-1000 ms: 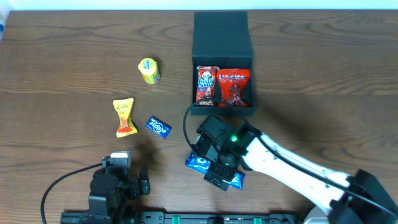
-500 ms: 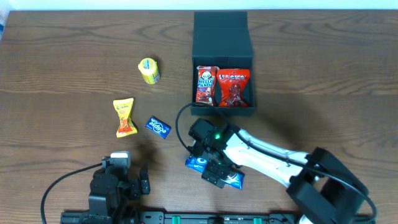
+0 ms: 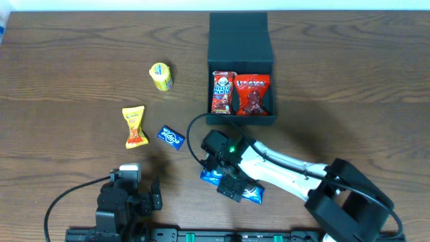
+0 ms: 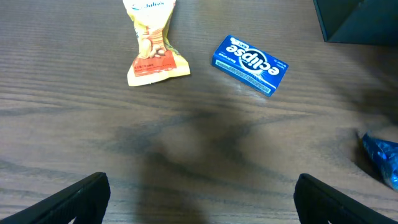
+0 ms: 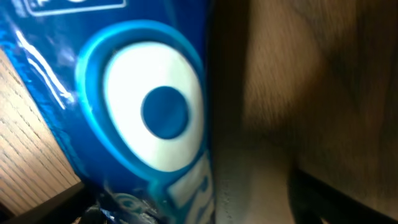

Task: Pack container
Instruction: 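Close the right gripper on the blue Oreo pack, then lift the Oreo pack and carry it over the black box, then lower the Oreo pack into the box between the red packs, then open the right gripper and withdraw it to the right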

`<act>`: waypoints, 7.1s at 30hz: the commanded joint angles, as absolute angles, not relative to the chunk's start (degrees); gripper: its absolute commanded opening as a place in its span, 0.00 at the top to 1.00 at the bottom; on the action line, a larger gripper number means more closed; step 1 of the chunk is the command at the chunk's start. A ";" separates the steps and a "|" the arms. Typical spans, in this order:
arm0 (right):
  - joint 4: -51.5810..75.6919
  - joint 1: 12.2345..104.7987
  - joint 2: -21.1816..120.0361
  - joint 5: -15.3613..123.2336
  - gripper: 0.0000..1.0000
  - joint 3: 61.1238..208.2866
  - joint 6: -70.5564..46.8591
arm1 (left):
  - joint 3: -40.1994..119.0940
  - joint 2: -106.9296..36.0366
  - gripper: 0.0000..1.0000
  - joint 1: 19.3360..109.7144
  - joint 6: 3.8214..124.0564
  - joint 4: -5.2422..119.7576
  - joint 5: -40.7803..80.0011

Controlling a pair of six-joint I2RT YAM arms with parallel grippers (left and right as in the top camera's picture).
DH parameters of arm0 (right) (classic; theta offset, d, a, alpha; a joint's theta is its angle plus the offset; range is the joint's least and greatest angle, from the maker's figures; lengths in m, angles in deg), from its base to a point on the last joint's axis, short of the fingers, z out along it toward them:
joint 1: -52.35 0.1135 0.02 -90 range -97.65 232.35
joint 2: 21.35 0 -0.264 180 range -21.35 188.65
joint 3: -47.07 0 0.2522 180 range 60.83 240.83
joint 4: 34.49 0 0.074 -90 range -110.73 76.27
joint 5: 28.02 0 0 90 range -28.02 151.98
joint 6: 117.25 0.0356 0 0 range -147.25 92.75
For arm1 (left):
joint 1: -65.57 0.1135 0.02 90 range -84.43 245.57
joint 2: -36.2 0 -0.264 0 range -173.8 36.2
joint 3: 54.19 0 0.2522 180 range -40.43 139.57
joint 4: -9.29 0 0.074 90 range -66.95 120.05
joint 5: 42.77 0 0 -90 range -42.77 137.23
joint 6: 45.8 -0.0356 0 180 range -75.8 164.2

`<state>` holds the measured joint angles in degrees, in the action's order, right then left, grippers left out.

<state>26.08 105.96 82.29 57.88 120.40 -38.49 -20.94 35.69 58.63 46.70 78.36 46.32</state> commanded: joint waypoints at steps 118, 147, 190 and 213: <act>29.07 84.65 83.32 76.02 0.98 157.38 8.04 | -22.74 35.99 0.05 58.85 45.87 80.04 46.30; 35.15 83.18 101.00 60.39 0.98 165.80 7.34 | -22.74 35.99 0.04 58.85 45.90 80.04 46.30; 33.97 80.95 105.44 60.39 0.43 165.77 0.96 | -22.74 35.99 0.05 58.85 45.90 80.04 46.30; 36.50 81.17 86.73 65.31 0.01 165.84 0.92 | -22.74 35.99 0.05 58.85 45.90 80.04 46.30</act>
<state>35.65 81.13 90.25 62.36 165.69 0.94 -20.97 35.69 58.63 46.70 78.36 46.32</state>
